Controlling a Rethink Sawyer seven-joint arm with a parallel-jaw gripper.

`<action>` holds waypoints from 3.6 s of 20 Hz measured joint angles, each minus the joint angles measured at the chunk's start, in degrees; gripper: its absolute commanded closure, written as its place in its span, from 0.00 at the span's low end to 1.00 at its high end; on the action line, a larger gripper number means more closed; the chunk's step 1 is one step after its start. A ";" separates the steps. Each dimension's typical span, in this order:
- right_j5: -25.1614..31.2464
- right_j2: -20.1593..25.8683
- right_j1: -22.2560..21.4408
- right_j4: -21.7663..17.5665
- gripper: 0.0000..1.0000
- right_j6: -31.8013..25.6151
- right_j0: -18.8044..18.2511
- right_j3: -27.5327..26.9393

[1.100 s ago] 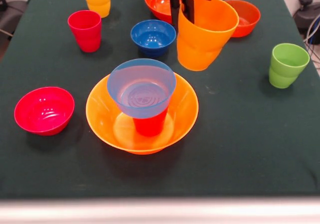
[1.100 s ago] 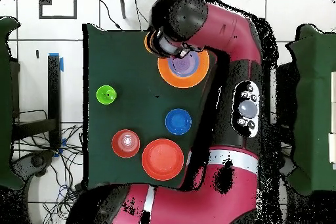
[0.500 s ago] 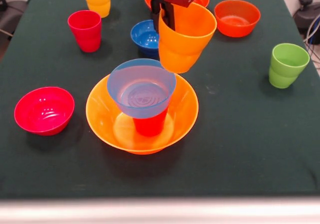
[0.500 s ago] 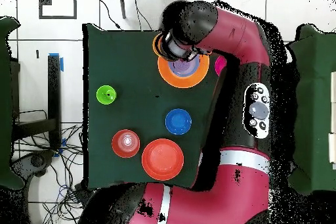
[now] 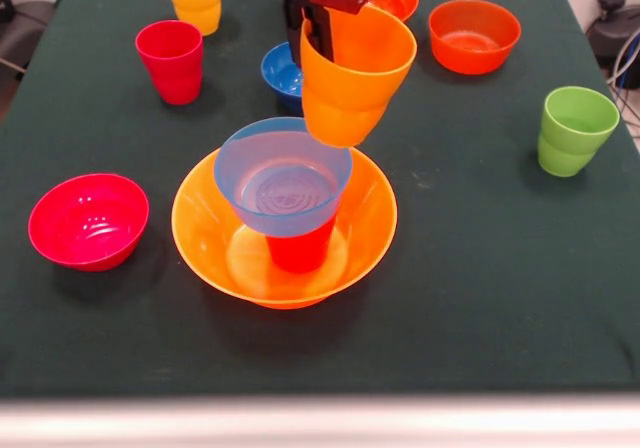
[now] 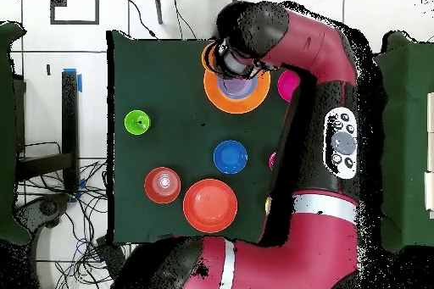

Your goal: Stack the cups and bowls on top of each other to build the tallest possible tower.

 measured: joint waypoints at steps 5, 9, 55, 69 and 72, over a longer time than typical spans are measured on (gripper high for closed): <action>0.00 0.82 0.00 -1.08 1.00 -0.34 -0.87 0.00; 0.00 1.91 0.00 -1.48 1.00 -0.35 -1.44 0.00; -1.94 7.83 0.13 -6.45 1.00 -4.60 -6.03 1.46; -3.50 9.84 0.18 -7.15 1.00 -4.60 -6.45 1.68; -4.87 10.07 0.18 -7.56 1.00 -4.60 -6.52 1.68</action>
